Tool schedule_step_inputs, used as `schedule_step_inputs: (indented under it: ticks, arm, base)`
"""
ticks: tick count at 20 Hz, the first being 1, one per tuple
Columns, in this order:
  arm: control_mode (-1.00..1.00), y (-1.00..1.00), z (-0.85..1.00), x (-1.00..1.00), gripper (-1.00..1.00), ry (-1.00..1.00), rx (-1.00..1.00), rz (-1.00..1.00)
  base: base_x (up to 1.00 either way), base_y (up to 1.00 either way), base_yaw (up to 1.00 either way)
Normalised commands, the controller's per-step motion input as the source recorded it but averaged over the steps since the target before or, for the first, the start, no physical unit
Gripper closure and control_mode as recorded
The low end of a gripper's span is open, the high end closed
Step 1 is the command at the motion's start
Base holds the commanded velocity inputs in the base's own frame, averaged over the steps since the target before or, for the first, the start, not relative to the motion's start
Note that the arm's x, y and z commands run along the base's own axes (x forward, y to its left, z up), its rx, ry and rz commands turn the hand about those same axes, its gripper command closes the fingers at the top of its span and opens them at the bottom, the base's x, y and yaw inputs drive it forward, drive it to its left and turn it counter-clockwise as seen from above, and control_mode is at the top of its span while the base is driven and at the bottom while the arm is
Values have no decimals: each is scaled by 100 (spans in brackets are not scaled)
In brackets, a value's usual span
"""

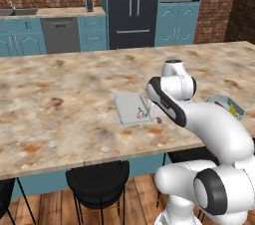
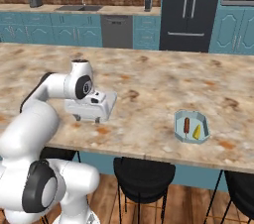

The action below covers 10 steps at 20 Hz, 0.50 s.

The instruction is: Place one cooked food and one vegetable from the large plate to each tupperware container.

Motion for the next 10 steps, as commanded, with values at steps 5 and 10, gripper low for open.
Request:
schedule_step_inputs:
  ticks: [5, 10]
  arm:
    - [-100, -7, 0, -13, -100, 2, 0, 0]
    - [100, 0, 0, -4, -100, 0, 0, 0]
  base:
    - [0, 0, 0]
    - [-20, -6, 0]
